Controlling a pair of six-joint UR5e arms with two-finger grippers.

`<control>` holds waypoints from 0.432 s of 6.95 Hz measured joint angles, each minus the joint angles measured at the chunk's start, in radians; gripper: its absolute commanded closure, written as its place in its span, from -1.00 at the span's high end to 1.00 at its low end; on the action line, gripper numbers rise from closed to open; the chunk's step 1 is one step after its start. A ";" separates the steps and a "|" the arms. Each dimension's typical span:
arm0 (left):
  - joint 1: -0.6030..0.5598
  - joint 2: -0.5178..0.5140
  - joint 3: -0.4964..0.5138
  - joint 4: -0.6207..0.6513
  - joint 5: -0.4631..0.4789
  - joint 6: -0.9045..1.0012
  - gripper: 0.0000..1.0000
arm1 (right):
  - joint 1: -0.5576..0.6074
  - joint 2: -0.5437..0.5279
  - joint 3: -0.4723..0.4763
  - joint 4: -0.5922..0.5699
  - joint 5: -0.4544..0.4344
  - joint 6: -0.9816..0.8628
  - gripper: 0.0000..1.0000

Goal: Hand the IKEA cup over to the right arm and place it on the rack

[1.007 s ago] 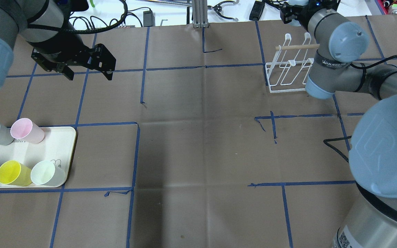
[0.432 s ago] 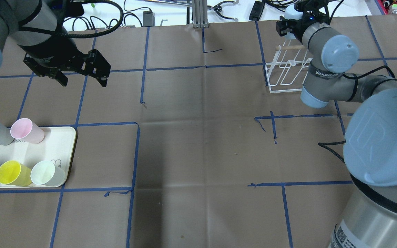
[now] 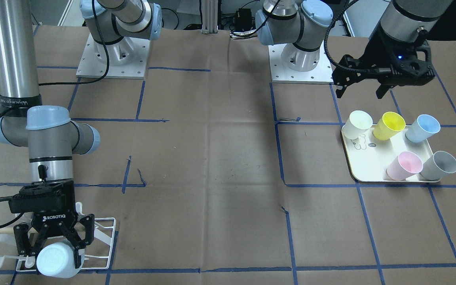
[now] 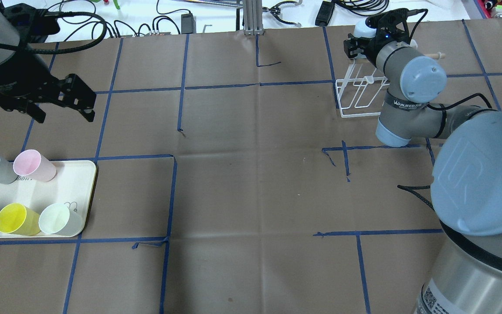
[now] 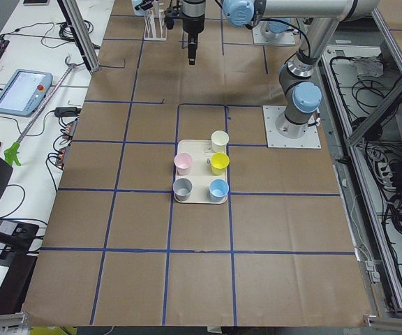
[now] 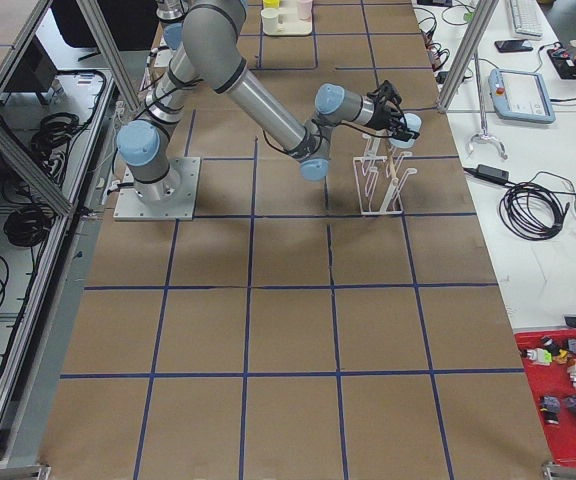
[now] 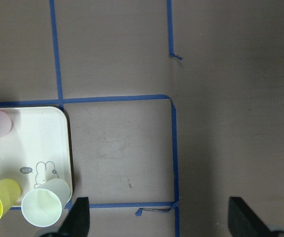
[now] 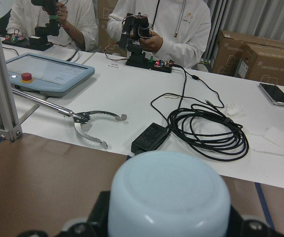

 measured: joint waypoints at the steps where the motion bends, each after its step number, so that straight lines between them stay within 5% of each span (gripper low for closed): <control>1: 0.089 0.029 -0.055 0.003 0.000 0.092 0.98 | 0.003 -0.003 0.003 0.000 0.008 0.010 0.98; 3: 0.255 0.102 -0.189 0.013 -0.001 0.224 0.98 | 0.005 -0.008 0.001 0.000 0.014 0.028 0.98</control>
